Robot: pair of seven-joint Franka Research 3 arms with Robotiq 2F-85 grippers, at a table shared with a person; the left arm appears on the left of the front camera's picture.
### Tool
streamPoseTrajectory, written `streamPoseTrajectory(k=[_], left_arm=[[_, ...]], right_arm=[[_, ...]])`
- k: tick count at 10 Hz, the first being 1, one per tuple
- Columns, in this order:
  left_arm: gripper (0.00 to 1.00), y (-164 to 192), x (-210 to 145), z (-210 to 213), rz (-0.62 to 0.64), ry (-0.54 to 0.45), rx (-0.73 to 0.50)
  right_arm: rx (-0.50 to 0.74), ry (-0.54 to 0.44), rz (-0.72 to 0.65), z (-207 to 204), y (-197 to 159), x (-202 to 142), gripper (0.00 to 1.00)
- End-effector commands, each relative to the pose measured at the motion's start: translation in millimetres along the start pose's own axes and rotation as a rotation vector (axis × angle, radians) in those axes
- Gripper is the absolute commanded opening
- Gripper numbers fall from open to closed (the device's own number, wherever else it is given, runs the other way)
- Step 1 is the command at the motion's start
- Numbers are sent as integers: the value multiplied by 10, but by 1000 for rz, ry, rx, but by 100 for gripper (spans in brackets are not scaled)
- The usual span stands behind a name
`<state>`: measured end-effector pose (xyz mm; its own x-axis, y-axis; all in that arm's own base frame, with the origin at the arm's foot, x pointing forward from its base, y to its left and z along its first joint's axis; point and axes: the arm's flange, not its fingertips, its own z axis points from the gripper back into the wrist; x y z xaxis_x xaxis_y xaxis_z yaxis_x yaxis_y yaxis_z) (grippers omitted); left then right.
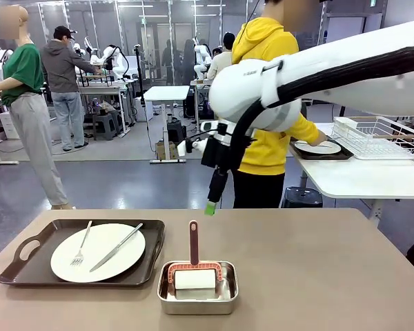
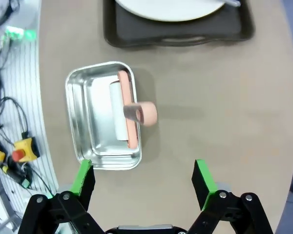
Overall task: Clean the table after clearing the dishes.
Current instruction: When the left (or right) Handle tray is removed, use the left hand (or right hand) to clean the left (or right) side of the table with the Lint Roller.
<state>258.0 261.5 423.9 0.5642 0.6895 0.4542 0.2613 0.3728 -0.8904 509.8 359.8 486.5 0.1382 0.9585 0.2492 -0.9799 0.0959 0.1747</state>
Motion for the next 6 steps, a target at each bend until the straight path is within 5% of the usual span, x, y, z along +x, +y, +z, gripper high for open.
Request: streamPoseTrajectory(k=[1, 6], left_arm=[[100, -34, 7, 23, -8, -10, -17], [100, -34, 7, 23, -8, -10, -17]], right_arm=[[2, 112, 70, -170, -154, 240, 100], [89, 164, 119, -741, -172, 378, 100]])
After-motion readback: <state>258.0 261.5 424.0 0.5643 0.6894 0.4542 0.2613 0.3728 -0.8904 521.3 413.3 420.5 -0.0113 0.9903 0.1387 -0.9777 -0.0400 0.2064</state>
